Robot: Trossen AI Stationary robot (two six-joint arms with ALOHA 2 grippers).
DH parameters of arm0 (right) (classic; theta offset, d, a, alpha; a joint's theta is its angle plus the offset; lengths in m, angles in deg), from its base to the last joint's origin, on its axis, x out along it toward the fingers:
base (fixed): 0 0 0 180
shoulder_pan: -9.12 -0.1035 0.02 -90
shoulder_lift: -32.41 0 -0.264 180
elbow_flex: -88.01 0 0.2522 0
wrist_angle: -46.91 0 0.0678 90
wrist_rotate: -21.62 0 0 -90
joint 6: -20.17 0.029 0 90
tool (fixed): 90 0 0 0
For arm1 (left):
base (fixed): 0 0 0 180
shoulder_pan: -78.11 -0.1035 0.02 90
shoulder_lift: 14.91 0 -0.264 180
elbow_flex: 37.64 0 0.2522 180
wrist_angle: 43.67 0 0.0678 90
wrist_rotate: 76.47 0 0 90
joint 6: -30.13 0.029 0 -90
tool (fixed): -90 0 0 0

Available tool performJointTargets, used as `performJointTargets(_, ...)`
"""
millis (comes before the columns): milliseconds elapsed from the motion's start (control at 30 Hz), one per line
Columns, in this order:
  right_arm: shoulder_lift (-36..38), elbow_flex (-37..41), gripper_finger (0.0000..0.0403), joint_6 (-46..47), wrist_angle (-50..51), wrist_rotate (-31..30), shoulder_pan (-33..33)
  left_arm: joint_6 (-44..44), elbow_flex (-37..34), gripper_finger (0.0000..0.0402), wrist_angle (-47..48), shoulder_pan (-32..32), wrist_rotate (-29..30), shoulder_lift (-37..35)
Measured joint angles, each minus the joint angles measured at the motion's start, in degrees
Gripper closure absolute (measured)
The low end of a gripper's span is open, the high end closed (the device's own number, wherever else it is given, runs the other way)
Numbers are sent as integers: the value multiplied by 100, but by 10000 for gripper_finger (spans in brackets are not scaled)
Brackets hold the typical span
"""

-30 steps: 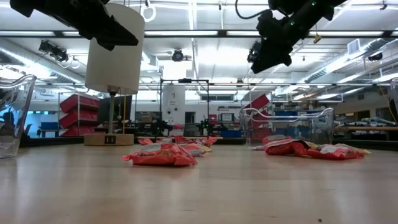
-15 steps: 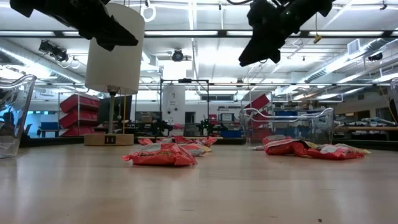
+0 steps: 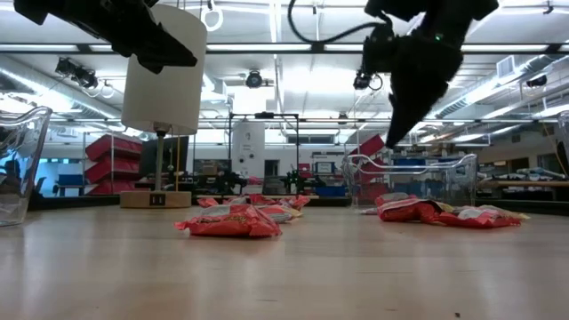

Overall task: Sort candy
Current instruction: Put the large orange chocolate bar into the top right transparent bin

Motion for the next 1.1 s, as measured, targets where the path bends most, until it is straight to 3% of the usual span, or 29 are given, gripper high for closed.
performJointTargets(400,-928,2,284,1132,167,-278,-820,7,0,300,21,-1,2,0)
performJointTargets(767,-1114,-4,250,2138,159,-276,-1161,14,-7,300,7,-2,2,0)
performJointTargets(1100,-1524,3,255,2351,132,-230,-1159,-26,-760,300,-961,0,0,2)
